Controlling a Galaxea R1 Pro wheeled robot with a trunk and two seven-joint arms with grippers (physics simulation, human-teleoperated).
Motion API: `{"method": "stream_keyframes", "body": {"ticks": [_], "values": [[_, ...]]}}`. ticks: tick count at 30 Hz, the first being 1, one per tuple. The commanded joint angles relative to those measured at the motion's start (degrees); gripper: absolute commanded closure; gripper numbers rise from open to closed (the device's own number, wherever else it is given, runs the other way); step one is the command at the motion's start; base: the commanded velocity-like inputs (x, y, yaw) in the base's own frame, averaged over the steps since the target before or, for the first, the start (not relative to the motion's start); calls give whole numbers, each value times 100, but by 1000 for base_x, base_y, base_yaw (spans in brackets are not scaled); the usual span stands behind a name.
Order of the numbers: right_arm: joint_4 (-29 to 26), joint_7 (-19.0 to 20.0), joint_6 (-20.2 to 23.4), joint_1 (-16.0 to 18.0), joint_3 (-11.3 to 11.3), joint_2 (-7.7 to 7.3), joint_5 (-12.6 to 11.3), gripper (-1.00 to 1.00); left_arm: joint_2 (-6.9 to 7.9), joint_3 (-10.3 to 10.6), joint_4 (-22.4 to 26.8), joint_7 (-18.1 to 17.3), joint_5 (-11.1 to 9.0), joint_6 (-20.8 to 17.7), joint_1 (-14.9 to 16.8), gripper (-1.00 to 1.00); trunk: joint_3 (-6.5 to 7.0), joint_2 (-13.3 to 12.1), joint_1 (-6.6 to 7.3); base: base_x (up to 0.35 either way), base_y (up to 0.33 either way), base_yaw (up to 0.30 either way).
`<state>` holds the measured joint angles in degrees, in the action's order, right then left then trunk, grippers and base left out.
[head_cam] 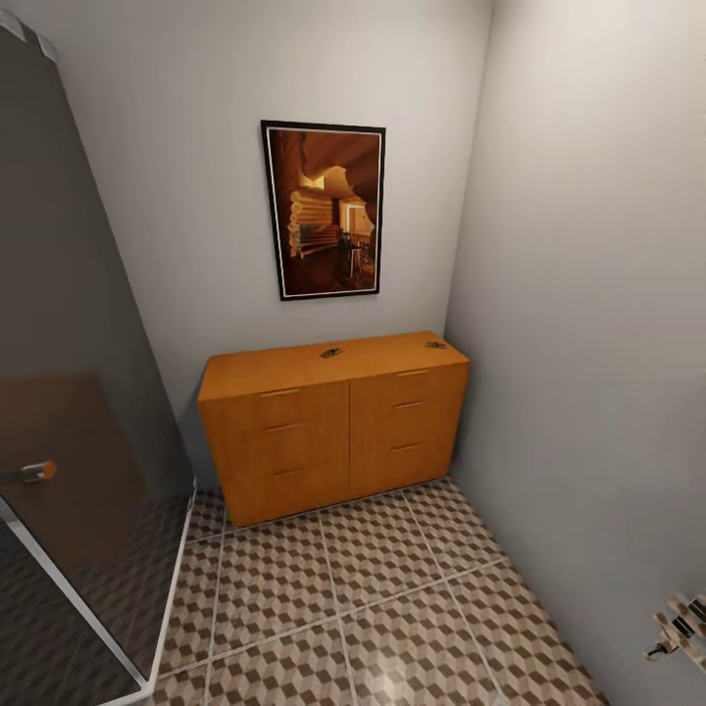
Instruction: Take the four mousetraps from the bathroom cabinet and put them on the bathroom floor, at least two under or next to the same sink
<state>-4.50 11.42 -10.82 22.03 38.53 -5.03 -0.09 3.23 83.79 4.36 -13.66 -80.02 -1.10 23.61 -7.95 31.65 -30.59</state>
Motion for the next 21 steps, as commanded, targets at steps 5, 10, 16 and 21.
{"method": "stream_keyframes", "body": {"ticks": [5,10,16,21], "values": [[-1,34,-17,-2,-3,-1,-19,100,4,41,5,-12,-48,0,4,100,-10,9,-2,-24,0,0],[-6,33,-16,0,-4,2,-18,100,3,41,11,-7,-48,4,4,100,-10,9,-2,-249,0,0],[-7,35,-16,0,-4,1,-11,100,9,41,-2,-5,-49,11,4,100,-10,9,-2,-326,0,0],[-5,29,-29,0,-4,2,-6,100,17,41,-5,-5,-49,13,4,100,-11,9,-2,-224,0,33]]}}
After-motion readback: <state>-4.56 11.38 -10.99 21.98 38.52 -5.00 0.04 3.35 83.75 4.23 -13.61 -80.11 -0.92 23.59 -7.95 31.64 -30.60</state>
